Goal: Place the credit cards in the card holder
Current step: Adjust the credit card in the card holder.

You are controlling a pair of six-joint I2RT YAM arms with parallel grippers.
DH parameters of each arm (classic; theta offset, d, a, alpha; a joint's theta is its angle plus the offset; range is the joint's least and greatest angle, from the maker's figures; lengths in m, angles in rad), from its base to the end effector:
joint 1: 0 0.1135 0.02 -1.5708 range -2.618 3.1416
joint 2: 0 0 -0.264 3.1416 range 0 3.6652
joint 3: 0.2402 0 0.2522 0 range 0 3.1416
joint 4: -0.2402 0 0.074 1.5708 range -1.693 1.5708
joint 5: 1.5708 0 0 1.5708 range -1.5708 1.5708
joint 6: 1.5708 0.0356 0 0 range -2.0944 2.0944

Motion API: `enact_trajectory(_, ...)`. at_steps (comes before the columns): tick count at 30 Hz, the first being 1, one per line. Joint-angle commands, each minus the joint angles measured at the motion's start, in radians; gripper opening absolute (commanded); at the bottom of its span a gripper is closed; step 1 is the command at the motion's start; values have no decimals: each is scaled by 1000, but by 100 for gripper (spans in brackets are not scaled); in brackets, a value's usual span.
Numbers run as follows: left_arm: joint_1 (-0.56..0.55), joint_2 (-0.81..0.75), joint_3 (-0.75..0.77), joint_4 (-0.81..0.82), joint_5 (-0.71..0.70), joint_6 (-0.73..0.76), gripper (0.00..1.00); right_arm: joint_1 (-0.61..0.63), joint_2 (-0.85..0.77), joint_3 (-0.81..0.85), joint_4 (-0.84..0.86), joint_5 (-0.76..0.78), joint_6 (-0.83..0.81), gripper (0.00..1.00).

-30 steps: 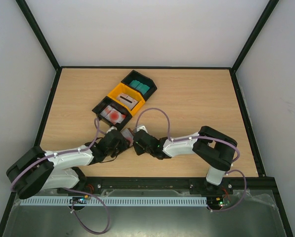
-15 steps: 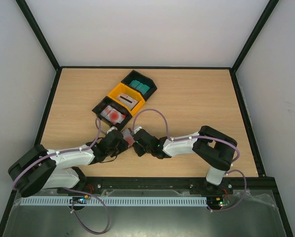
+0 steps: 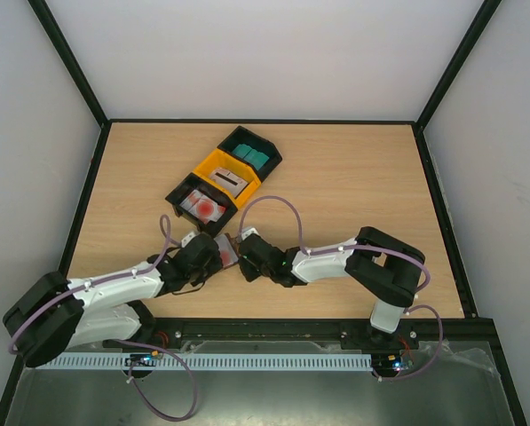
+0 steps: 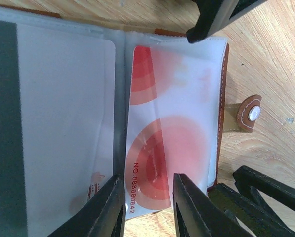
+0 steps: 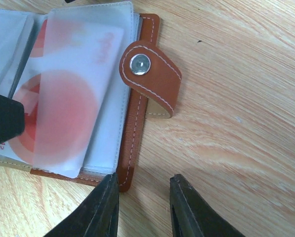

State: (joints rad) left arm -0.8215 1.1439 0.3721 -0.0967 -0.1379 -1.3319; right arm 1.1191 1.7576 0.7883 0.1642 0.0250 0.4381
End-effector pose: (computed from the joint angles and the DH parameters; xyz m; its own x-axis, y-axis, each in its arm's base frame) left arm 0.1389 -0.1421 0.1426 -0.7689 -0.5864 -0.2548 -0.3479 0.7181 -0.6028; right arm 0.1462 0.2993 0.1259 -0.6633 -0.3956 -0.6352 -0.6741 0.6844 0.2777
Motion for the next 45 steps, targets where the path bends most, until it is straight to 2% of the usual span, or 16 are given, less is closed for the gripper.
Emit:
enact_trajectory(1,-1,-26,36,-95,-50,-17,31,3,-4,6,-39,-39,38,28)
enact_trajectory(5,0,-51,49,-98,-50,10,39,0,-59,6,-27,-74,62,32)
enact_trajectory(10,19,-71,85,-156,-64,46,47,-4,-70,52,-85,-2,111,49)
enact_trajectory(15,51,-93,86,-205,-54,72,49,-4,-17,108,-143,62,122,52)
enact_trajectory(18,61,-85,80,-233,-33,84,43,-4,16,150,-169,65,119,52)
enact_trajectory(22,72,-93,51,-235,-2,97,35,-3,17,171,-202,77,133,48)
enact_trajectory(27,136,-96,19,-185,90,167,33,-4,-23,188,-260,85,165,34)
enact_trajectory(31,186,-103,-3,-128,152,205,32,-4,-27,209,-232,-19,162,24)
enact_trajectory(34,218,-102,-18,-82,184,222,25,-4,20,253,-223,-66,161,15)
enact_trajectory(37,235,-100,-24,-66,178,233,20,-6,69,289,-209,-79,162,16)
enact_trajectory(45,248,-92,-46,-52,201,225,20,-11,160,349,-255,-48,166,21)
